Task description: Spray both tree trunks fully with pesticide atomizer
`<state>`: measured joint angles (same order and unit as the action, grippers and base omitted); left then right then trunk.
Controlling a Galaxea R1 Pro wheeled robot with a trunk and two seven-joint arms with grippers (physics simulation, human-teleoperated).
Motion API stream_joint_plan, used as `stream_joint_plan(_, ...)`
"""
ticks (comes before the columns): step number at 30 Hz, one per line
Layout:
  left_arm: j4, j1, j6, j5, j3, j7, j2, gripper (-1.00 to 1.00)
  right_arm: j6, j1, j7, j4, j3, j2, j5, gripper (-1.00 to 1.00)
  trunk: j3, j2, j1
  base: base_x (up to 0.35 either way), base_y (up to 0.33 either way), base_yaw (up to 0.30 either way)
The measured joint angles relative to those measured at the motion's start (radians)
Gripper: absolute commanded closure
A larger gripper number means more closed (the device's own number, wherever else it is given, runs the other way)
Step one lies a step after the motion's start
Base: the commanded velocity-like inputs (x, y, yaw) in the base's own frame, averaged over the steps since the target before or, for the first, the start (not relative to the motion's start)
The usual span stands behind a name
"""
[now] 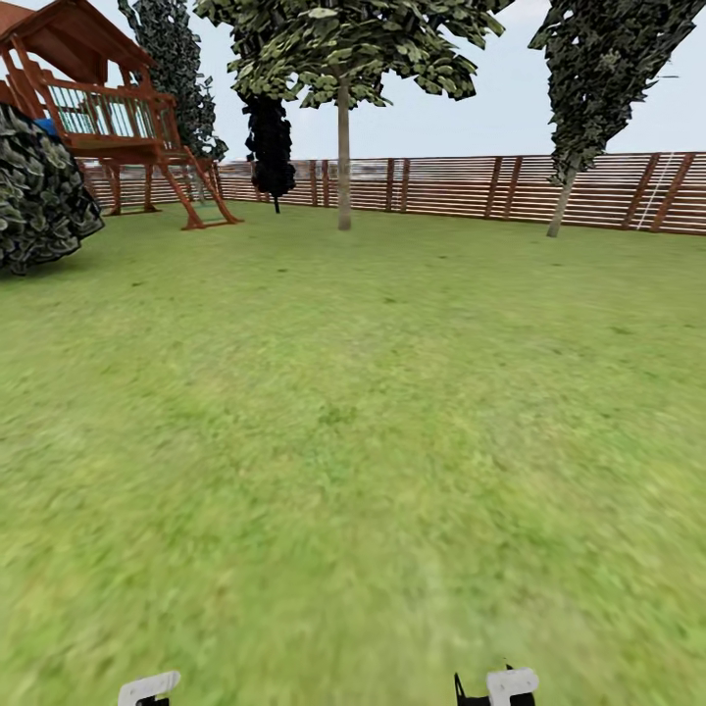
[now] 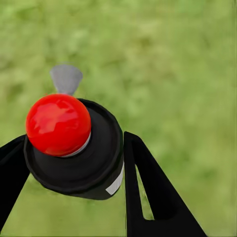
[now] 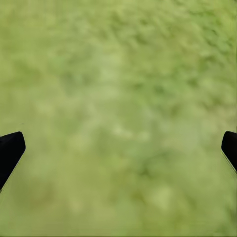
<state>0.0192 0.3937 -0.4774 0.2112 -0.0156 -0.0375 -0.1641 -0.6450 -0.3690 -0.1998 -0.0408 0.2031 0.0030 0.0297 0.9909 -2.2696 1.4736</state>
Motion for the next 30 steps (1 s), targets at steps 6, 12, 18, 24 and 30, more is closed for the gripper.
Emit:
stream_joint_plan(6, 0.0, 0.0, 0.0, 0.0, 0.0, 0.0, 0.0, 1.0, 0.001, 0.0, 0.0, 0.0, 0.001, 0.0, 0.0, -1.0, 0.0, 0.0, 0.0, 0.337, 0.0, 0.0)
stream_joint_plan(12, 0.0, 0.0, 0.0, 0.0, 0.0, 0.0, 0.0, 1.0, 0.001, 0.0, 0.001, 0.0, 0.002, 0.0, 0.001, -1.0, 0.0, 0.0, 0.0, 0.337, 0.0, 0.0)
stream_joint_plan(18, 0.0, 0.0, 0.0, 0.0, 0.0, 0.0, 0.0, 1.0, 0.001, 0.0, 0.001, 0.0, 0.002, 0.0, 0.001, -1.0, 0.0, 0.0, 0.0, 0.337, 0.0, 0.0)
stream_joint_plan(24, 0.0, 0.0, 0.0, 0.0, 0.0, 0.0, 0.0, 1.0, 0.001, 0.0, 0.001, 0.0, 0.002, 0.0, 0.001, -1.0, 0.0, 0.0, 0.0, 0.337, 0.0, 0.0)
stream_joint_plan(30, 0.0, 0.0, 0.0, 0.0, 0.0, 0.0, 0.0, 1.0, 0.001, 0.0, 0.002, 0.0, 0.003, 0.0, 0.001, -1.0, 0.0, 0.0, 0.0, 0.337, 0.0, 0.0)
